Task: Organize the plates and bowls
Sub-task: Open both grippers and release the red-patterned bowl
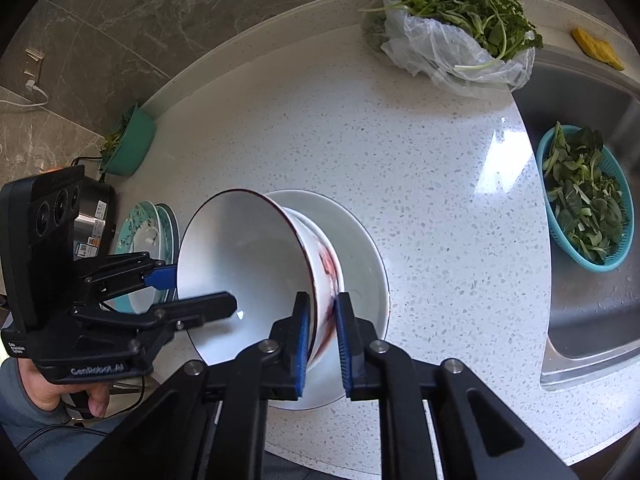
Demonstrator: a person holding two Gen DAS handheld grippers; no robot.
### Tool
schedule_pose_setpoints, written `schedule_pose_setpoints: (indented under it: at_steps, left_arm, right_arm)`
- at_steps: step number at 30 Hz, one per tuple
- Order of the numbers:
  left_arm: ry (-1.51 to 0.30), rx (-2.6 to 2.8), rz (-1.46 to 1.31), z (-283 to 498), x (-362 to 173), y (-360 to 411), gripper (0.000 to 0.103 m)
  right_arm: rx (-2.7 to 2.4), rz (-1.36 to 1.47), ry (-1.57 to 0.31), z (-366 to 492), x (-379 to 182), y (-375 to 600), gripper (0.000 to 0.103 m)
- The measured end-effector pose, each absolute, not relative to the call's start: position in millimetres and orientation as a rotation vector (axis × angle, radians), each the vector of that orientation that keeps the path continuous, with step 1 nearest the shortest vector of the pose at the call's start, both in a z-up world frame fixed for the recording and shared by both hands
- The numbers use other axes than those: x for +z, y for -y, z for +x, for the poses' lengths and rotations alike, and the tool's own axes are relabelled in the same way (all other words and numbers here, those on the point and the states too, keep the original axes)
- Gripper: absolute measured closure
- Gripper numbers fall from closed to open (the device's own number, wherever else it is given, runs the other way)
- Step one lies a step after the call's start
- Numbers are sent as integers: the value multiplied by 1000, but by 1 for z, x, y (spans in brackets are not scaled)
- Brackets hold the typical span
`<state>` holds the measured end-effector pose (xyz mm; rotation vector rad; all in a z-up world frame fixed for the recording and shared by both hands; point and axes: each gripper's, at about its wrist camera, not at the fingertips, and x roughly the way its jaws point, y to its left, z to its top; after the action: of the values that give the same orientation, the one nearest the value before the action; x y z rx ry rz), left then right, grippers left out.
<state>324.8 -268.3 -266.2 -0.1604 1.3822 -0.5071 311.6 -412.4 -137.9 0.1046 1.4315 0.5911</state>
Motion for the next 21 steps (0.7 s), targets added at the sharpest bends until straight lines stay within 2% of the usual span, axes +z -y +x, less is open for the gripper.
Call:
schedule_pose_setpoints:
  at_steps: [1,5,12,21]
  left_arm:
    - [-1378,-507,-162,324,-265,269,47]
    - [-1353,-502,-222,324,-261,264,37]
    - [-1343,-454,-235,322,-259,263,35]
    - [-1305,-377,-12,311,-255,287,33]
  right_arm:
    - [594,97,-1431,312,-137,411,92]
    - [589,67,-1443,315,-139,410,94]
    - [642,28,-1449,317,-141,405,94]
    - [712,-101,-1435,315,-138,392,92]
